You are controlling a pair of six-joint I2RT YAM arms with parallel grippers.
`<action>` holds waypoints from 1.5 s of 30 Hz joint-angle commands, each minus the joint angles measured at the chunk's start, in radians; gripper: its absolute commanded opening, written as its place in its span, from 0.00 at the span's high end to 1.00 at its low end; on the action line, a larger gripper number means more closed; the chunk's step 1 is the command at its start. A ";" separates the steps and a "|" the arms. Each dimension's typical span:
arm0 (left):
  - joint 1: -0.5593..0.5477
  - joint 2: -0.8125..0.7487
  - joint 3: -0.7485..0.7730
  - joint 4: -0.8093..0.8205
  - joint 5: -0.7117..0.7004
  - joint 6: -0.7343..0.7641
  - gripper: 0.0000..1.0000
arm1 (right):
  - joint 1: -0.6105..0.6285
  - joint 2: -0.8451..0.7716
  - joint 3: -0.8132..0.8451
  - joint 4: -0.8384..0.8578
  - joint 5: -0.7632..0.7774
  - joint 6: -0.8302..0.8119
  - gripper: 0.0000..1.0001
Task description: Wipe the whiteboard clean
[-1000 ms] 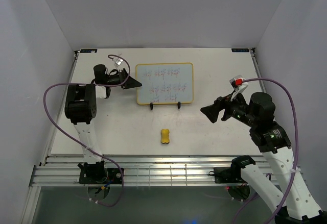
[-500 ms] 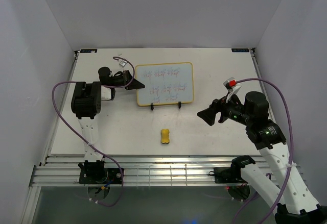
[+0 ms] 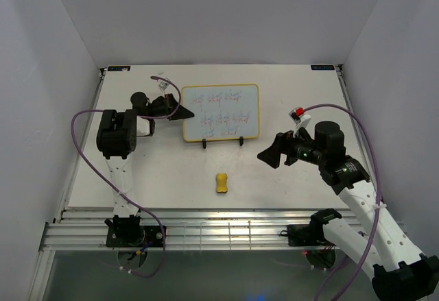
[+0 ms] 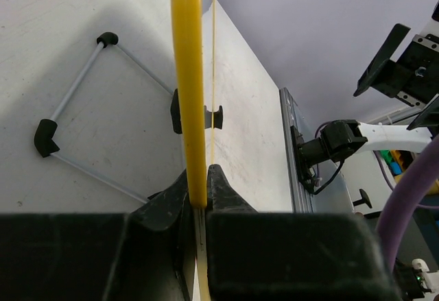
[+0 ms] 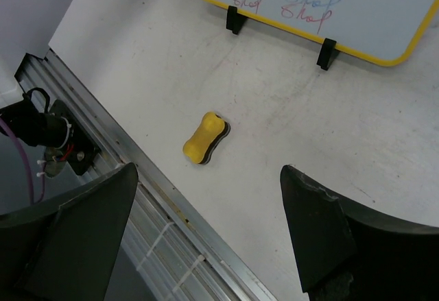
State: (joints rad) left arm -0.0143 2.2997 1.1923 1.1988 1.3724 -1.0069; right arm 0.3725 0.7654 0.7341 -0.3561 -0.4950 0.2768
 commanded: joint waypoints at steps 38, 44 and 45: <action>-0.003 -0.672 -0.114 -0.315 -0.312 0.171 1.00 | 0.698 0.768 0.264 0.080 0.770 0.297 0.23; 0.008 -0.853 -0.183 -0.411 -0.306 0.224 1.00 | 0.726 0.825 0.258 0.075 0.791 0.328 0.26; 0.010 -0.876 -0.191 -0.433 -0.318 0.237 1.00 | 0.736 0.831 0.261 0.077 0.793 0.331 0.27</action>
State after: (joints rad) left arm -0.0059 1.5261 1.0176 0.8295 1.1172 -0.8299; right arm 1.0889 1.5780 0.9596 -0.3092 0.2600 0.5751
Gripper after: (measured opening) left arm 0.164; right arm 0.741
